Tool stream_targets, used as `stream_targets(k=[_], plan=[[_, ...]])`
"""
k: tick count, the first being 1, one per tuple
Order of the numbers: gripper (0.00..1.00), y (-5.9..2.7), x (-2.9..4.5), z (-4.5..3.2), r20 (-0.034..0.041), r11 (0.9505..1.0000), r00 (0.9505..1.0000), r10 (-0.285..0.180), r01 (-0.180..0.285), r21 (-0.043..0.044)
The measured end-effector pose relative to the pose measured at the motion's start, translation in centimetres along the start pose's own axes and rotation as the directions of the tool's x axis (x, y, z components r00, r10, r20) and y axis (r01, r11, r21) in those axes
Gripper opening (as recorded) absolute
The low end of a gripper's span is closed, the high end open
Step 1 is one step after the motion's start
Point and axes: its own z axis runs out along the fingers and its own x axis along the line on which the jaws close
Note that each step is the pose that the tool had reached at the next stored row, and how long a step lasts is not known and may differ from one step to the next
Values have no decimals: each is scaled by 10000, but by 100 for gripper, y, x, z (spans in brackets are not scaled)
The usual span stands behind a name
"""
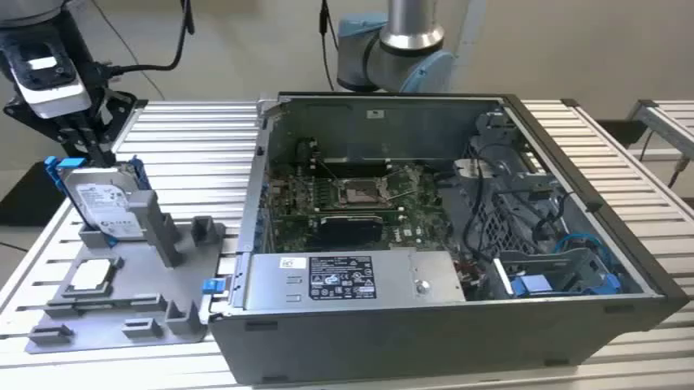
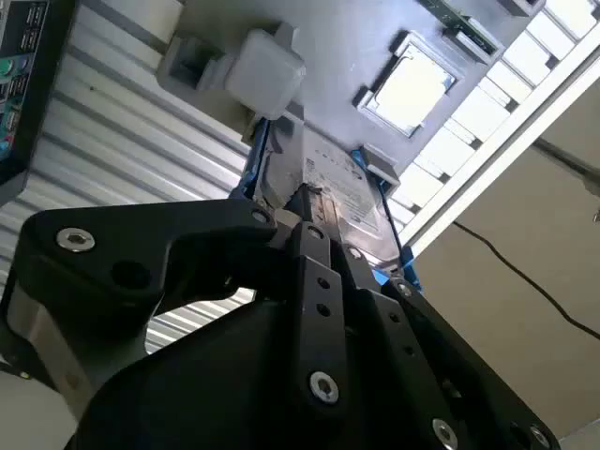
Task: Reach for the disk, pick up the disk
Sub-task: 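Reach for the disk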
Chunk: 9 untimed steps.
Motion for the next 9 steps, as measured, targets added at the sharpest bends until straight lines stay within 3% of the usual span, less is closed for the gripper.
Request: stream_targets(k=[9], plan=[[0, 0, 0, 0, 0, 10000, 10000, 0, 0, 0]])
